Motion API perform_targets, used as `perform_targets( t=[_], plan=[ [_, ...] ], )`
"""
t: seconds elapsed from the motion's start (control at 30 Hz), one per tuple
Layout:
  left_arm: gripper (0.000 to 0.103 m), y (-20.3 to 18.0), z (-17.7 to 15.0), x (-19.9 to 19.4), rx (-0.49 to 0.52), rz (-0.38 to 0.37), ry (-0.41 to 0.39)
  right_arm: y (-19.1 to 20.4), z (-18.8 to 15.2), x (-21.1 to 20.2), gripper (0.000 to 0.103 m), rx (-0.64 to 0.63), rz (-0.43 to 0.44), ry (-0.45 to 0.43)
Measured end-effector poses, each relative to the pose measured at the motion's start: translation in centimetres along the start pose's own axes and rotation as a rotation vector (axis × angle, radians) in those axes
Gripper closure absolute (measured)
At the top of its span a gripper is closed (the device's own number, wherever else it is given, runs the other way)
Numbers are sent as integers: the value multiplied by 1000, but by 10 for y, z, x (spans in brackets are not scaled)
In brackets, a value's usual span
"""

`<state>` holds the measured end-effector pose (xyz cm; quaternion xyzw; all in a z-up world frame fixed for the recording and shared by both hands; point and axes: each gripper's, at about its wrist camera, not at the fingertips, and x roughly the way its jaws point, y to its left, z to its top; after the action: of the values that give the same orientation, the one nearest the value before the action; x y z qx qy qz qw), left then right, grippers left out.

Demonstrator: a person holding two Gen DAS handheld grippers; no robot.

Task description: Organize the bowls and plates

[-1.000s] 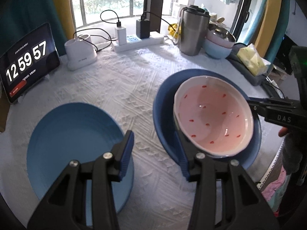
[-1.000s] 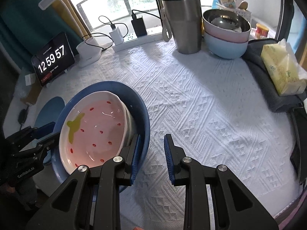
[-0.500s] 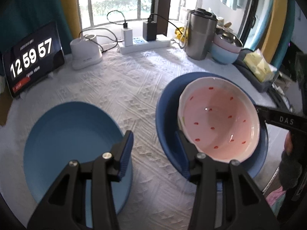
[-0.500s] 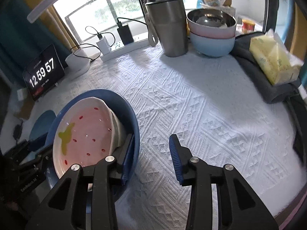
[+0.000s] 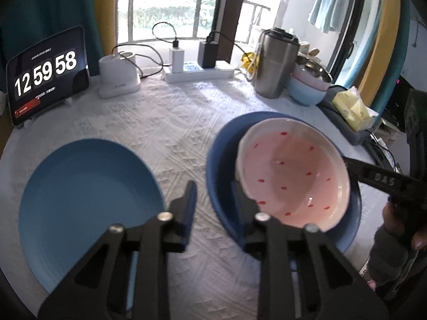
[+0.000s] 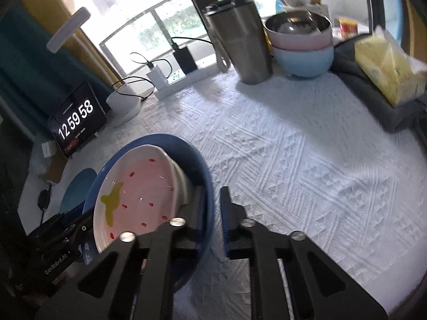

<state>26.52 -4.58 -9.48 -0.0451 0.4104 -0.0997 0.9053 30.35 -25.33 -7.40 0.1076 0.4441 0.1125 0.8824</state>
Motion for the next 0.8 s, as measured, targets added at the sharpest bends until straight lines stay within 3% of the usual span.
perform_targets(
  t=[0.3, 0.8],
  plan=[
    [88, -1, -1, -3, 0, -10, -27, 3, -5, -1, 96, -2, -27, -48],
    [88, 2, -1, -8, -3, -32, -14, 5, -6, -4, 96, 12, -30, -34]
  ],
)
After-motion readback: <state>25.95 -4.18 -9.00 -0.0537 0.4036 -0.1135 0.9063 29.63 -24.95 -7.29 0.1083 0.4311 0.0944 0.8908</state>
